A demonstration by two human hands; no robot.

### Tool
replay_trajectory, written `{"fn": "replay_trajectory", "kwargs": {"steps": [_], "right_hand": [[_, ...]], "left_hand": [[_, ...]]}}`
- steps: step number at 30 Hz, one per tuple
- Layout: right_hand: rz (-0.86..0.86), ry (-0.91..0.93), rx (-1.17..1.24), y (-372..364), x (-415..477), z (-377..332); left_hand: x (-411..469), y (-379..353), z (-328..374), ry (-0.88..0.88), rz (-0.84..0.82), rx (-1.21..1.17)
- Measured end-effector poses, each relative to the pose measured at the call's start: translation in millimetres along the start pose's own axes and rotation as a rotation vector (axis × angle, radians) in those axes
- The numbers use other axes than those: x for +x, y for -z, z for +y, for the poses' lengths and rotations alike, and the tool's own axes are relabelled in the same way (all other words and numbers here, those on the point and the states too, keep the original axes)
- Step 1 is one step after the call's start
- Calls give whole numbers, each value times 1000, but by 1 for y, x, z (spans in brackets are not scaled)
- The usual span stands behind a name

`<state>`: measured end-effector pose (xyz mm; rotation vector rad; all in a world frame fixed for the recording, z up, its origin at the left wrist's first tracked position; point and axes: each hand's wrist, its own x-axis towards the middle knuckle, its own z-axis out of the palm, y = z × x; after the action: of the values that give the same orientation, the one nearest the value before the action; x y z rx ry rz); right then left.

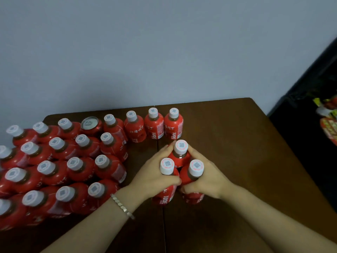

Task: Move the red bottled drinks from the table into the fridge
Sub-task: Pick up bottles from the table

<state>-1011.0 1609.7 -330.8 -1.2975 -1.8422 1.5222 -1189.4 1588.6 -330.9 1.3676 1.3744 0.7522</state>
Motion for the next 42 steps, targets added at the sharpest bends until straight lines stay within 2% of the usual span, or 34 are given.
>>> {"fn": "replay_trajectory", "kwargs": {"steps": [10, 18, 27, 29, 31, 33, 38, 39, 42], "right_hand": [[276, 21, -133, 84, -167, -70], [683, -43, -135, 113, -391, -76], [1080, -218, -159, 81, -706, -53], [1119, -244, -147, 76, -743, -51], [1261, -313, -97, 59, -819, -46], [1306, -319, -92, 54, -849, -43], [1593, -419, -8, 17, -986, -25], [1687, -462, 2, 7, -1023, -18], [1797, -541, -3, -5, -1085, -8]], "left_hand": [[-52, -88, 142, -233, -205, 164], [-154, -229, 242, -506, -503, 228], [-350, -447, 305, -735, -918, 194], [-376, -473, 312, -753, -993, 193], [-432, -533, 325, -832, -1164, 188], [-453, -556, 330, -840, -1206, 181], [-563, -675, 345, -948, -1472, 175], [-595, -707, 347, -962, -1567, 153], [-646, -763, 352, -957, -1700, 126]]}}
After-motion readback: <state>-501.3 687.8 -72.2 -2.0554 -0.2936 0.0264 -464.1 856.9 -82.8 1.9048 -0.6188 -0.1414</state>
